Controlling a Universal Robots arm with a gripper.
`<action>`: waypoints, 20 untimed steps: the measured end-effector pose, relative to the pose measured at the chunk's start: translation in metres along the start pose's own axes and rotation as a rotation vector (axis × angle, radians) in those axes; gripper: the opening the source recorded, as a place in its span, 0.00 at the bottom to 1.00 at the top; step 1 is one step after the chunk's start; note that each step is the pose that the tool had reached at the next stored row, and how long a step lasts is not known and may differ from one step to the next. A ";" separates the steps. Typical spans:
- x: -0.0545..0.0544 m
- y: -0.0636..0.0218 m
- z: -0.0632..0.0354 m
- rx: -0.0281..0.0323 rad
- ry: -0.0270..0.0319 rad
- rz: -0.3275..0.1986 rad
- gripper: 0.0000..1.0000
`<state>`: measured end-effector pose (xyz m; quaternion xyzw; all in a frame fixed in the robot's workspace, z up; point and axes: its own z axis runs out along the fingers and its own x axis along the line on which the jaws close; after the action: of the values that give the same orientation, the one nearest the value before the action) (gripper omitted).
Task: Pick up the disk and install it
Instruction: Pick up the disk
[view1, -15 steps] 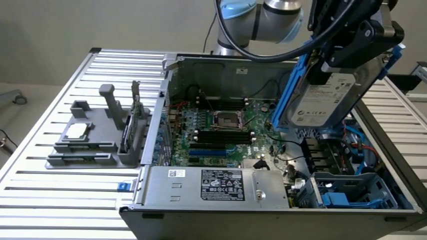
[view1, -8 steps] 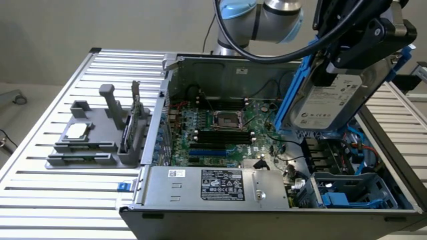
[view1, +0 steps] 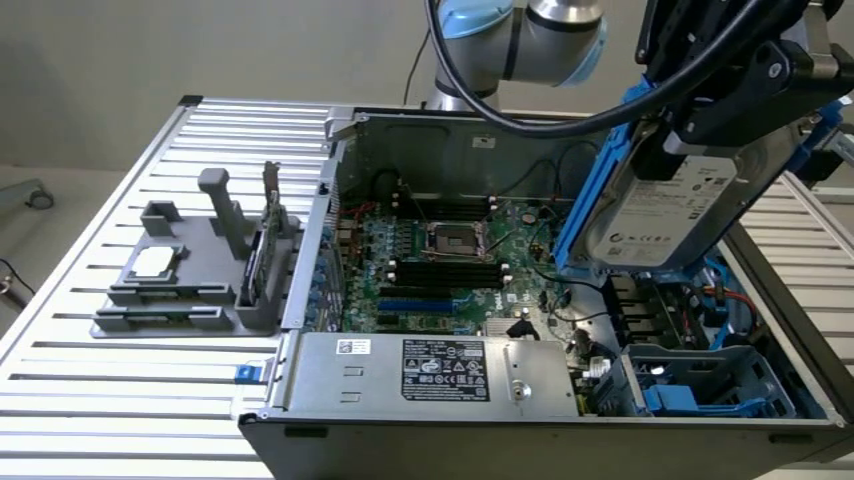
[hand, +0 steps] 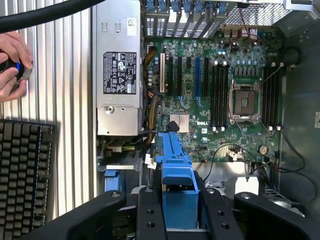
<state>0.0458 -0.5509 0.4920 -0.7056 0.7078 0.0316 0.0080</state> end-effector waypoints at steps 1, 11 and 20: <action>0.001 -0.0003 -0.0001 0.0002 -0.0008 0.001 0.33; 0.015 -0.0036 -0.0010 0.0013 -0.0088 0.011 0.33; 0.027 -0.0107 -0.0019 0.0020 -0.0180 0.013 0.33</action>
<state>0.0565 -0.5784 0.4920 -0.7006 0.7124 0.0373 0.0149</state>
